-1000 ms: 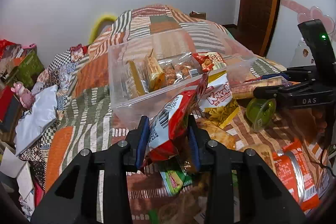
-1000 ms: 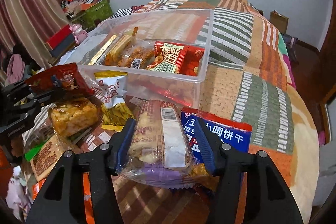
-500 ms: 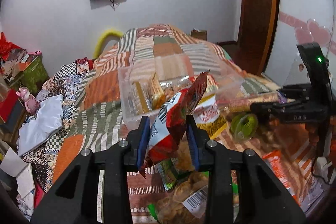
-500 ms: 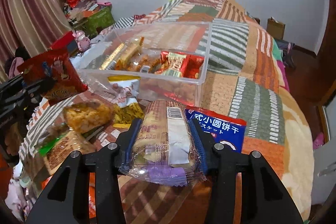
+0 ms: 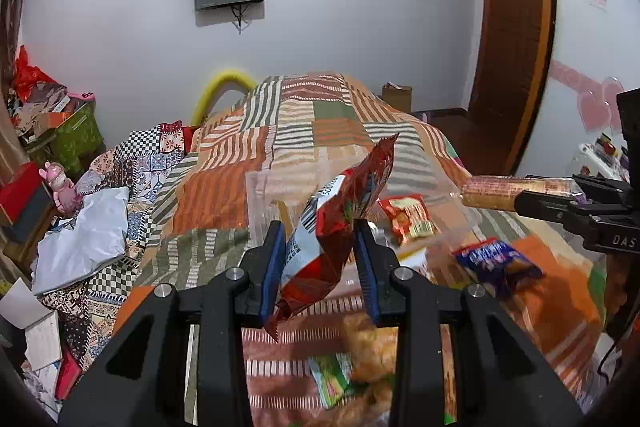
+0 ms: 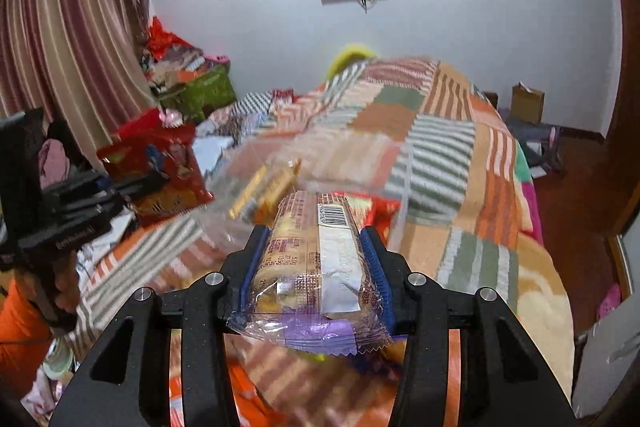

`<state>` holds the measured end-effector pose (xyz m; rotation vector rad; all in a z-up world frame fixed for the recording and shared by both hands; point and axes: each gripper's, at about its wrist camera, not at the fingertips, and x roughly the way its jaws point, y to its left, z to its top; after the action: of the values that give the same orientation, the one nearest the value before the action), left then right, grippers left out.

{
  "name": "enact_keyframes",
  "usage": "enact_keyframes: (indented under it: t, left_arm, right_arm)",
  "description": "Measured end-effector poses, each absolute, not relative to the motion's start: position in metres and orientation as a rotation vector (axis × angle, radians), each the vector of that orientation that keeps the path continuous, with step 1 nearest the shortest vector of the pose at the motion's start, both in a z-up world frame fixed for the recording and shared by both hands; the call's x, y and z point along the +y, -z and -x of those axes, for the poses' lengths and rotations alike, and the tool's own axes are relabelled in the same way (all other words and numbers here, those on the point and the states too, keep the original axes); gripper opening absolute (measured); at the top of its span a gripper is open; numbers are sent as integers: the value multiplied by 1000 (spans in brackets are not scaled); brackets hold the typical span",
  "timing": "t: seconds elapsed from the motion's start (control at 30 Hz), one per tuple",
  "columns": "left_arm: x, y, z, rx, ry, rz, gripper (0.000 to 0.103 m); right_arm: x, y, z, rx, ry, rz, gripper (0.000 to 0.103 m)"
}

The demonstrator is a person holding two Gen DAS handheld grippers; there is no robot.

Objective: Organize snacks
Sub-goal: 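Lower both held packs into the clear box and open both grippers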

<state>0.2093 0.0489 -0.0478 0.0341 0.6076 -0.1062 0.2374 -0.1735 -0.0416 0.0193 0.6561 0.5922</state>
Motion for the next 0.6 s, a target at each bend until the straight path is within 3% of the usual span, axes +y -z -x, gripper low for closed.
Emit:
enact_keyframes:
  t: [0.3,0.6]
  left_arm:
    - [53,52,-251,613,43,-45,34]
    - [61,79,-301,692,15,-23,34]
  right_arm:
    - [-142,40,-281,641,-586,-25,43]
    - [-117,75,-330,750,-537,13,43]
